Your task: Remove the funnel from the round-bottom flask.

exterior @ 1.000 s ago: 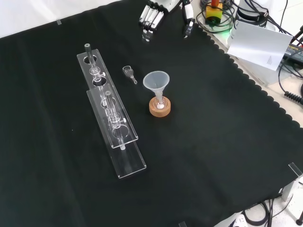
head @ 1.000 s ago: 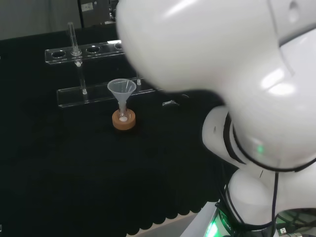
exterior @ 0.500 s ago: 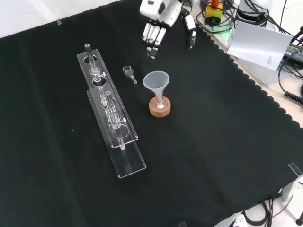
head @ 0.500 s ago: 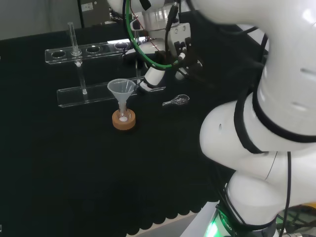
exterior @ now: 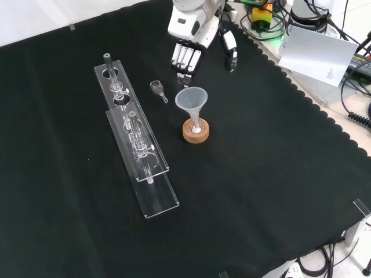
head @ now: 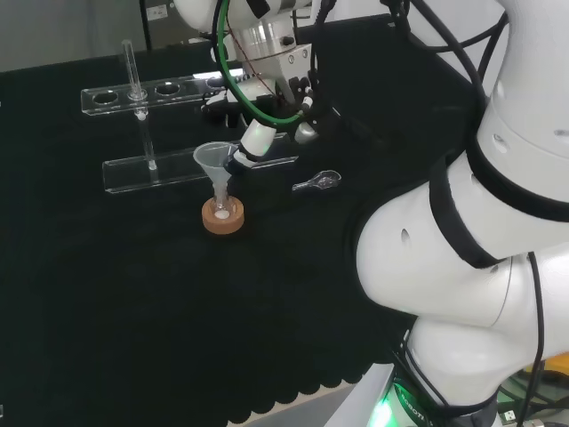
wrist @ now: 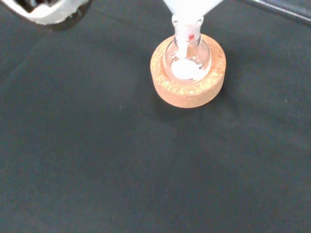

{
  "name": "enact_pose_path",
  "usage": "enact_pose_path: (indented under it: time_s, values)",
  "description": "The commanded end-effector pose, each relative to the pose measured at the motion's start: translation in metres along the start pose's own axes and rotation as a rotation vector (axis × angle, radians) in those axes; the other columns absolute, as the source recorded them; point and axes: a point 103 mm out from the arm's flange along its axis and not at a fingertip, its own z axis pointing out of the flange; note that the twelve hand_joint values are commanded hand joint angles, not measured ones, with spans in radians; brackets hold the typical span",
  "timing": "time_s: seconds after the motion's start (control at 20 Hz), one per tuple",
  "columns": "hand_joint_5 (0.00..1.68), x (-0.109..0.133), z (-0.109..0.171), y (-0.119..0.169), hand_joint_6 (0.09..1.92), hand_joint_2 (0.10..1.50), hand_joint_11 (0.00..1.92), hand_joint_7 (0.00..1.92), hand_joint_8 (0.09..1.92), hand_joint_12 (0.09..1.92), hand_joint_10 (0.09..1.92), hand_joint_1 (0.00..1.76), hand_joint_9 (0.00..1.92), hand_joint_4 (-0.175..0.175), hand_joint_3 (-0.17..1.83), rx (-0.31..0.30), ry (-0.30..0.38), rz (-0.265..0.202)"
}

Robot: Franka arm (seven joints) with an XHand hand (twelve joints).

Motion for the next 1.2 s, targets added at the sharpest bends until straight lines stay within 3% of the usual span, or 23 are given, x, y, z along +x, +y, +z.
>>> enact_pose_path:
  time_s: [0.05,0.45,1.05,1.2]
  values:
    - [0.10,-0.010,-0.004,0.016,0.09,0.58,0.27,0.00,0.66,1.45,0.79,0.69,0.23,-0.056,0.46,0.000,-0.041,0.026]
    - [0.10,-0.019,0.003,0.031,0.09,0.59,0.26,0.00,0.62,1.45,0.82,0.69,0.17,-0.056,0.44,0.013,-0.125,0.037]
    - [0.11,-0.035,0.011,0.043,0.09,0.59,0.24,0.00,0.61,1.46,0.83,0.69,0.16,-0.056,0.43,0.036,-0.138,0.054]
    - [0.11,-0.027,0.014,0.050,0.09,0.59,0.24,0.00,0.61,1.46,0.83,0.69,0.16,-0.056,0.43,0.047,-0.153,0.058]
